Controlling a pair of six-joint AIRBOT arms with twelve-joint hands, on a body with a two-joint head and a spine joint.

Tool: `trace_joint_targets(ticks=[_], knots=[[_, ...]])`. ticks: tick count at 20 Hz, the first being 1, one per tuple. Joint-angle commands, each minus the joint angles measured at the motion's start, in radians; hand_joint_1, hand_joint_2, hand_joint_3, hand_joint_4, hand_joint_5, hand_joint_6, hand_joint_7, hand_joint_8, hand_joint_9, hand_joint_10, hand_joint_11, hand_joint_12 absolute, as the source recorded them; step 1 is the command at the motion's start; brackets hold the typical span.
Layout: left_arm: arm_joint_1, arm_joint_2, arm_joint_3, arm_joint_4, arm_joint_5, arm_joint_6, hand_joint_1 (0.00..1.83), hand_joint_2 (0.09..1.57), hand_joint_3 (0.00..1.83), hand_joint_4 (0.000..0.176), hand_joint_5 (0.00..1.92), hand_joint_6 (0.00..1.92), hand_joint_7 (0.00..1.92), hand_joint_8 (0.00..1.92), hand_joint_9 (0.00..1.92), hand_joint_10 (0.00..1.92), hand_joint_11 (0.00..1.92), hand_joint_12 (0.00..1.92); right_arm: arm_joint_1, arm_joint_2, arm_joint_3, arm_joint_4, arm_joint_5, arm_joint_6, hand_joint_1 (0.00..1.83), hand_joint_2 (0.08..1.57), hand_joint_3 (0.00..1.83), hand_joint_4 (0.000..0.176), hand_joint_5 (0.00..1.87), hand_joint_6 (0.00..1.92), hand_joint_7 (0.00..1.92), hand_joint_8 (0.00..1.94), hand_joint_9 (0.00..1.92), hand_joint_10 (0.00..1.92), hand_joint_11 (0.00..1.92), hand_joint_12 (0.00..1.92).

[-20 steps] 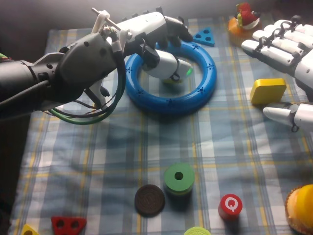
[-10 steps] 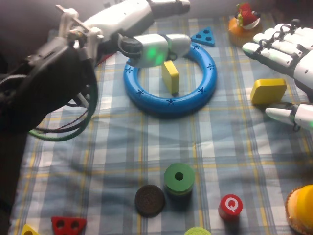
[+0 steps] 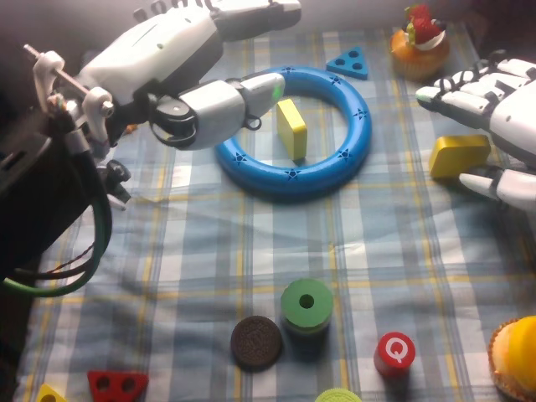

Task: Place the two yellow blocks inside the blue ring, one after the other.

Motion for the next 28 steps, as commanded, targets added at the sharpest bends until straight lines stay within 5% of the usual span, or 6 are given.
trace_joint_targets(ticks=[1, 2, 3, 6, 22, 28], knots=[[-0.004, 0.006, -0.005, 0.016, -0.133, -0.005, 0.49, 1.49, 0.0, 0.0, 0.36, 0.0, 0.27, 0.01, 0.01, 0.41, 0.0, 0.77, 0.02, -0.011, 0.016, 0.0, 0.081, -0.01, 0.82, 1.35, 0.0, 0.0, 0.23, 0.03, 0.28, 0.02, 0.25, 0.07, 0.0, 1.03], [0.002, 0.009, -0.008, 0.013, -0.138, -0.005, 0.51, 1.48, 0.0, 0.0, 0.36, 0.0, 0.26, 0.0, 0.0, 0.42, 0.0, 0.86, 0.027, -0.022, 0.026, 0.007, 0.07, -0.019, 0.88, 1.33, 0.0, 0.0, 0.34, 0.03, 0.42, 0.03, 0.32, 0.22, 0.0, 1.35], [0.014, 0.017, -0.013, 0.008, -0.148, -0.006, 0.53, 1.47, 0.0, 0.0, 0.36, 0.0, 0.27, 0.0, 0.02, 0.42, 0.0, 0.95, 0.039, -0.037, 0.039, 0.014, 0.054, -0.033, 1.08, 1.33, 0.0, 0.0, 0.45, 1.22, 0.67, 1.25, 0.41, 1.03, 0.11, 1.69], [0.039, 0.038, -0.031, 0.0, -0.179, -0.006, 0.63, 1.43, 0.0, 0.0, 0.36, 0.0, 0.3, 0.0, 0.07, 0.37, 0.0, 0.92, 0.068, -0.045, 0.044, 0.011, 0.049, -0.043, 1.19, 1.28, 0.0, 0.0, 0.63, 1.29, 0.75, 1.64, 0.64, 1.73, 0.6, 1.92], [0.183, 0.062, -0.063, -0.126, -0.276, -0.017, 0.61, 1.41, 0.0, 0.0, 0.36, 0.0, 0.27, 0.0, 0.2, 0.09, 0.0, 0.65, 0.366, -0.185, 0.108, -0.234, -0.045, -0.039, 1.33, 1.26, 0.0, 0.0, 0.65, 1.35, 0.71, 1.42, 0.69, 1.61, 0.59, 1.65], [0.234, 0.055, -0.054, -0.184, -0.258, -0.019, 0.74, 1.41, 0.0, 0.0, 0.67, 0.04, 0.46, 0.02, 0.31, 0.08, 0.0, 1.03, 0.43, -0.244, 0.153, -0.286, -0.088, -0.039, 1.34, 1.24, 0.0, 0.0, 0.67, 1.32, 0.7, 1.37, 0.78, 1.49, 0.64, 1.48]])
